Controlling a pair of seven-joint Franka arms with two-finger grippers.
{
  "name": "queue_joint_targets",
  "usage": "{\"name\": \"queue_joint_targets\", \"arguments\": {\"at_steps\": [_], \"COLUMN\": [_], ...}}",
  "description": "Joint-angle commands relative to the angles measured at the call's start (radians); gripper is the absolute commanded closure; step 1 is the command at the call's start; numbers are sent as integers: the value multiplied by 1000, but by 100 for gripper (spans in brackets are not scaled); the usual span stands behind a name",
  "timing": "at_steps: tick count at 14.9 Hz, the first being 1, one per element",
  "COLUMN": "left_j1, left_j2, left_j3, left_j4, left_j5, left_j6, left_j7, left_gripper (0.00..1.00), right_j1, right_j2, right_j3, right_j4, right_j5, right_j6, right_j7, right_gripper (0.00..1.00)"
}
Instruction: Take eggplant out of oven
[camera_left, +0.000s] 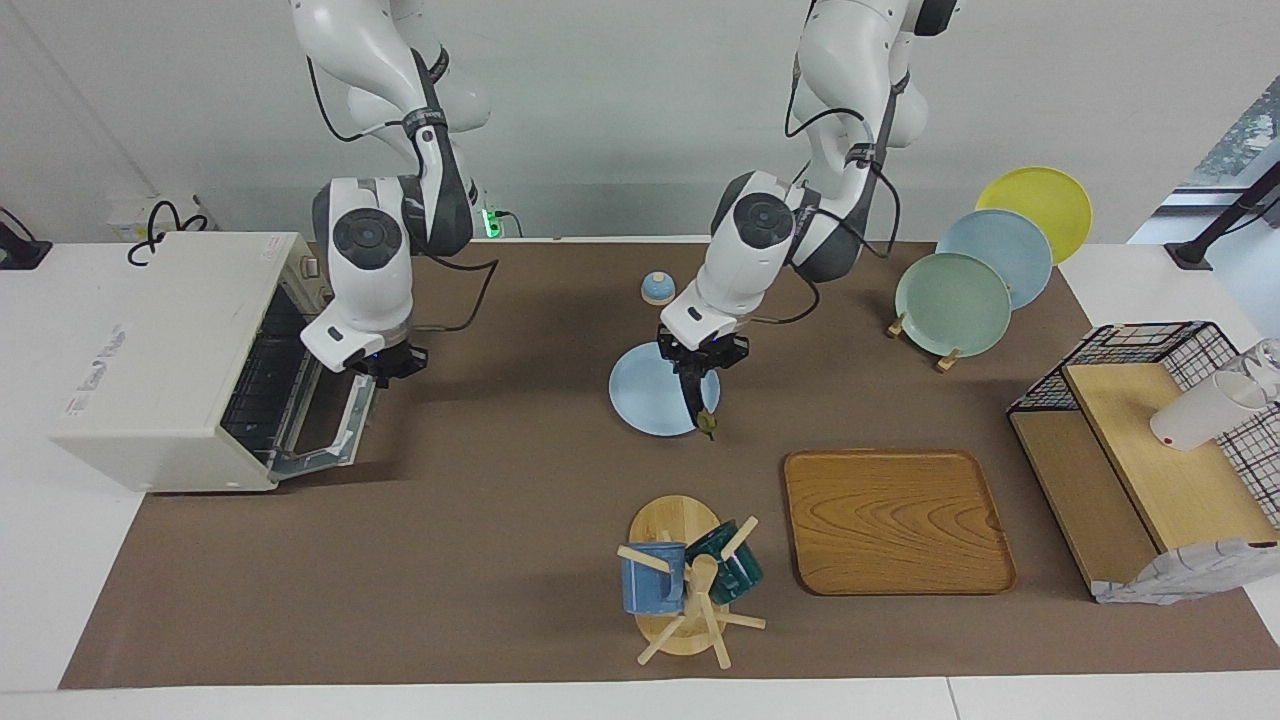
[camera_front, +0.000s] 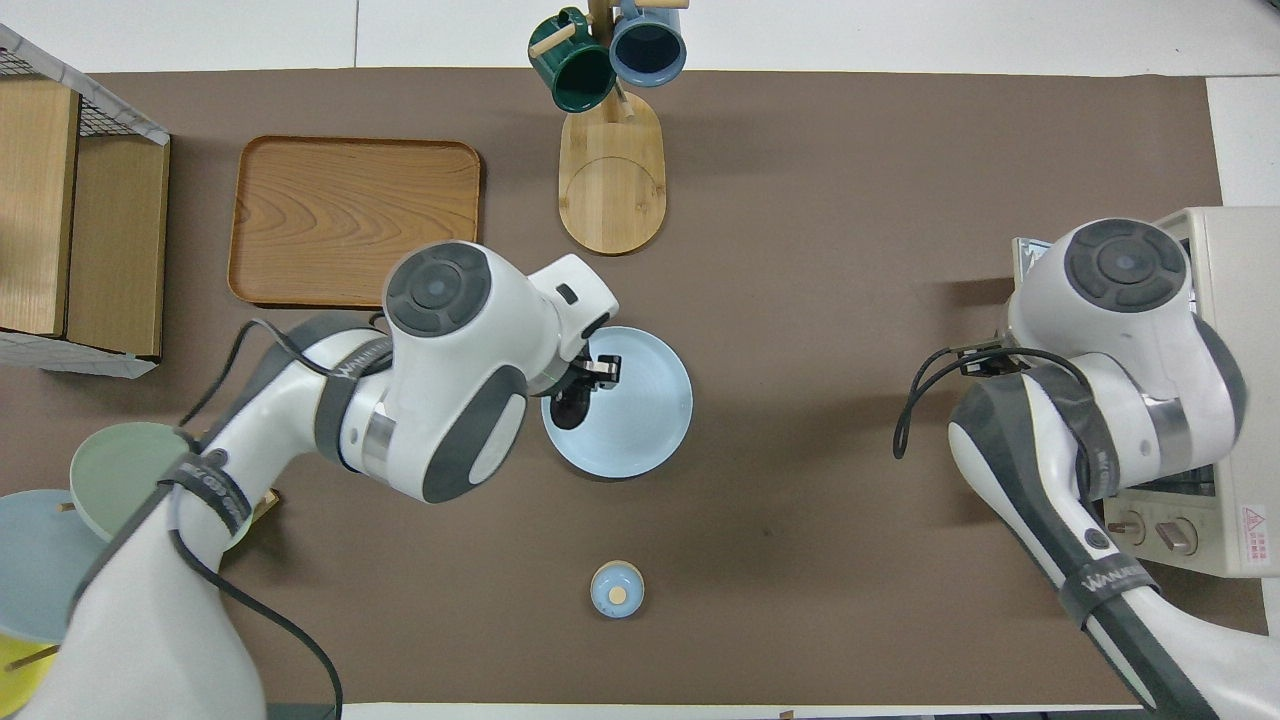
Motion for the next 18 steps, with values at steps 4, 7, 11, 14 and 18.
{"name": "queue_joint_targets", "arguments": {"at_steps": [4,7,11,14,18], "left_j1": [237,349,415,429,421], "left_j2": [81,199,398,408,393], "left_j3": [-7,-7,-7,-6,-7], "left_j4": [171,284,461,440,354], "left_j5": [72,75,74,77,127], "left_j6": [-64,-73,-46,40,104], "left_j7": [56,173,277,294,319], "left_gripper": [100,100,100,100,100], "right_j1": [-103,-146,-161,-148,-132], "right_j2": [-45,-80,-111,-145,-134], "right_j3": [-20,-22,-22,-10,-8], "right_j4": [12,14,26,106,241], "right_j5": [-50,12,47,83,244], "right_j6": [-50,-73,-132,-245,-348], "right_j7": [-132,-224,-270,-267,-262], "right_gripper": [100,100,100,100,100]}}
